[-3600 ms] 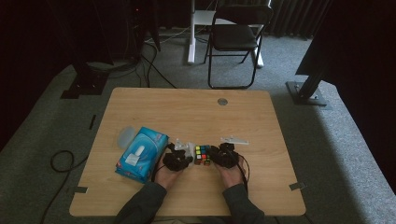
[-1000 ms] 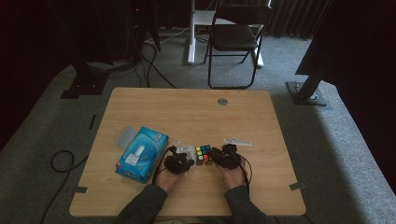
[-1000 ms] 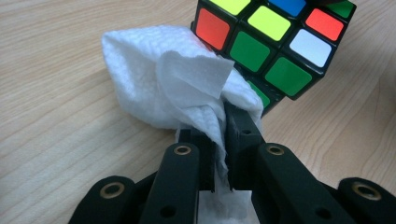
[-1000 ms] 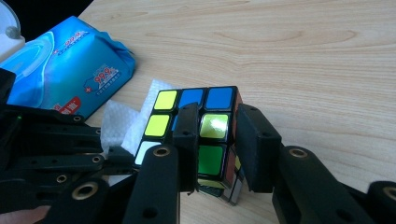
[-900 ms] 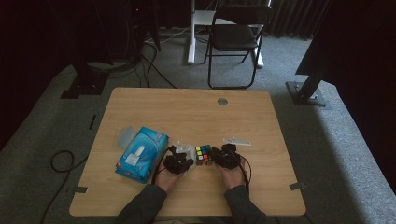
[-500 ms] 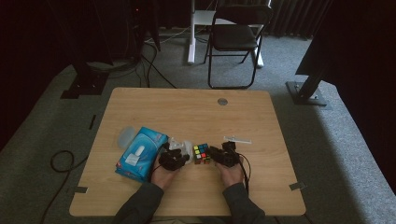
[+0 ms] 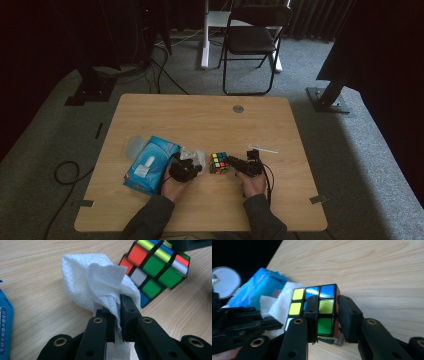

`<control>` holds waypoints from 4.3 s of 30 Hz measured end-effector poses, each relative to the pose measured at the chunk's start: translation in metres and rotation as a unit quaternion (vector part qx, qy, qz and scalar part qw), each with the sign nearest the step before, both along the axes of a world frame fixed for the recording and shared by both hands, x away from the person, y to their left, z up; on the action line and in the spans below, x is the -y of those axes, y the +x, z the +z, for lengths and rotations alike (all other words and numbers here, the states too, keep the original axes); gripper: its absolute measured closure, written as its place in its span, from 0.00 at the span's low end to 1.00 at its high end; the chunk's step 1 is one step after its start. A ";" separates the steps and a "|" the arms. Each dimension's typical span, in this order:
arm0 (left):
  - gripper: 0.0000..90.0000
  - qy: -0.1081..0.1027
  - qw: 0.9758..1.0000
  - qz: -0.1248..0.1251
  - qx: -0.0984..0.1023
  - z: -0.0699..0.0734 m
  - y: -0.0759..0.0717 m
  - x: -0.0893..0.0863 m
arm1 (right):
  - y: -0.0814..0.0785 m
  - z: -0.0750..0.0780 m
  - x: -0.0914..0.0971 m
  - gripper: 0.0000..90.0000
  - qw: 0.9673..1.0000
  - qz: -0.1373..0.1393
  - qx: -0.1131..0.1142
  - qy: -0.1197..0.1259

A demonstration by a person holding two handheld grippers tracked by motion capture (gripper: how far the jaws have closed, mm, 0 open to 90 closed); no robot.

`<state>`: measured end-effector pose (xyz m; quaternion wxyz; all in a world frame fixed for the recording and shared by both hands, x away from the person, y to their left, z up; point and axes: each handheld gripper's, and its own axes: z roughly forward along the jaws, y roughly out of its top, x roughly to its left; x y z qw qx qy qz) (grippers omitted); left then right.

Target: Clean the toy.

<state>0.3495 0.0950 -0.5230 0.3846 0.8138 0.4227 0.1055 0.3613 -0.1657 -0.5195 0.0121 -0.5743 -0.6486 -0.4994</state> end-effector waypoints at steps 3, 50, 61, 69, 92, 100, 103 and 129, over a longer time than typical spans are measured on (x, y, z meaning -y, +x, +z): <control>0.93 0.000 1.000 -0.001 0.000 0.000 0.000 0.001 | -0.001 0.005 0.004 0.80 0.999 -0.013 0.012 -0.032; 0.94 -0.025 0.999 -0.008 0.027 0.020 0.023 0.015 | 0.006 0.008 -0.010 0.76 0.997 0.042 0.023 -0.052; 0.94 -0.029 0.999 0.005 0.019 0.015 0.034 0.018 | 0.008 0.008 -0.010 0.78 0.997 0.041 0.026 -0.053; 0.95 -0.030 0.999 0.002 0.012 0.015 0.036 0.019 | 0.008 0.008 -0.010 0.78 0.997 0.040 0.027 -0.054; 0.96 0.020 1.000 -0.003 -0.016 -0.013 0.037 0.026 | 0.007 0.008 -0.010 0.77 0.998 0.039 0.026 -0.052; 0.95 0.007 1.000 -0.001 -0.002 0.000 0.035 0.023 | 0.007 0.007 -0.009 0.77 0.998 0.036 0.025 -0.050; 0.95 0.005 1.000 0.000 0.002 0.004 0.034 0.023 | 0.007 0.007 -0.010 0.77 0.998 0.036 0.026 -0.050; 0.95 -0.020 1.000 -0.015 0.008 0.014 0.019 0.020 | 0.007 0.007 -0.009 0.78 0.998 0.035 0.025 -0.049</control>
